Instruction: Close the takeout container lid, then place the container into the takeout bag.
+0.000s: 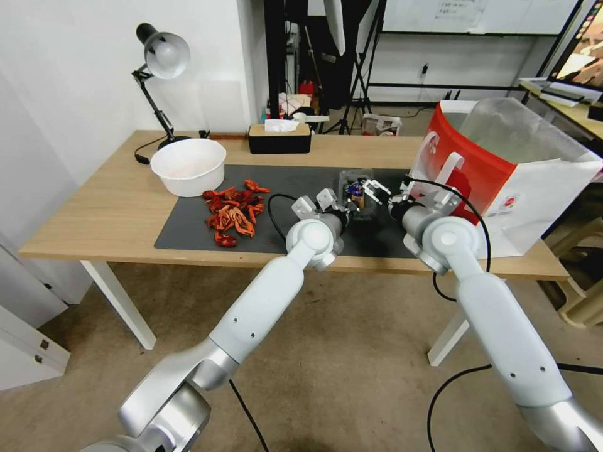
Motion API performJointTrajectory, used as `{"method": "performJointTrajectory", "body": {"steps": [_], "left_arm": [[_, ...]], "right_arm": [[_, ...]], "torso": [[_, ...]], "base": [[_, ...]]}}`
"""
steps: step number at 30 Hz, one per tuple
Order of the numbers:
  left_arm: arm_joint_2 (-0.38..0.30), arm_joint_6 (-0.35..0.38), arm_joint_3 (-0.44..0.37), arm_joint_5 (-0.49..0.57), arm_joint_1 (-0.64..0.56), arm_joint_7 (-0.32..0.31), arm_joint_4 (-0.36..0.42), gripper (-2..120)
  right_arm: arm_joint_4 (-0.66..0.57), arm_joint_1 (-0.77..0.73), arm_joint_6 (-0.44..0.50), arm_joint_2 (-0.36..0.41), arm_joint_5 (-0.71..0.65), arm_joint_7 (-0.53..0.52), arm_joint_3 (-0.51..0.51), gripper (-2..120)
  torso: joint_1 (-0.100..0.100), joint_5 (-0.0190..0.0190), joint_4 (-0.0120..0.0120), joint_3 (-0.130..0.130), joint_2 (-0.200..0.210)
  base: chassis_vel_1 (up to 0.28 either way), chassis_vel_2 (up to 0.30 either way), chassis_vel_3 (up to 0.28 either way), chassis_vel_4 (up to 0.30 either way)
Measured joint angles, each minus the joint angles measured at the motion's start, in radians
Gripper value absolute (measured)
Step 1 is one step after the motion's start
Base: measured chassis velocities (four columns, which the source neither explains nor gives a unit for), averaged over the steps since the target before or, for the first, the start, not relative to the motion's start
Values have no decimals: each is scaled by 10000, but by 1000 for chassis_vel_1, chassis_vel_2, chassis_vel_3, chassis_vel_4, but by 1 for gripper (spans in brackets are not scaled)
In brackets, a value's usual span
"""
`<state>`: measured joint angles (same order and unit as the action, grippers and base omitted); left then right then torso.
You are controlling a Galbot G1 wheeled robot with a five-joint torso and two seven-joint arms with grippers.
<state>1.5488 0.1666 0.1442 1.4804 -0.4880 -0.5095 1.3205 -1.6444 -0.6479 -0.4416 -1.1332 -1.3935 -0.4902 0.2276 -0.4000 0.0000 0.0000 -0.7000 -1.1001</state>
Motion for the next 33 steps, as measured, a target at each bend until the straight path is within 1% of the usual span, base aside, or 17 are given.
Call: {"method": "performJointTrajectory", "body": {"steps": [7,14,21,27,33], "left_arm": [[1,-3,-14,25,20,1,9,0],[22,-8,-15,33,20,-5,52,0],[50,-27,-16,30,-41,-14,79,0],[-91,-26,-6,30,-79,9,119,0],[-135,-21,-10,41,-70,25,140,0]], "right_arm": [[356,364,-56,-68,369,-132,-255,100],[560,543,-327,-56,592,-340,-409,100],[663,586,-1021,55,698,-469,-515,100],[766,619,-1559,70,611,-565,-594,100],[928,708,-1742,35,428,-595,-610,100]], "torso": [[0,0,0,0,0],[0,0,0,0,0],[0,0,0,0,0],[0,0,1,0,0],[0,0,0,0,0]], "base": [[0,0,0,0],[0,0,0,0],[0,0,0,0],[0,0,0,0],[0,0,0,0]]}}
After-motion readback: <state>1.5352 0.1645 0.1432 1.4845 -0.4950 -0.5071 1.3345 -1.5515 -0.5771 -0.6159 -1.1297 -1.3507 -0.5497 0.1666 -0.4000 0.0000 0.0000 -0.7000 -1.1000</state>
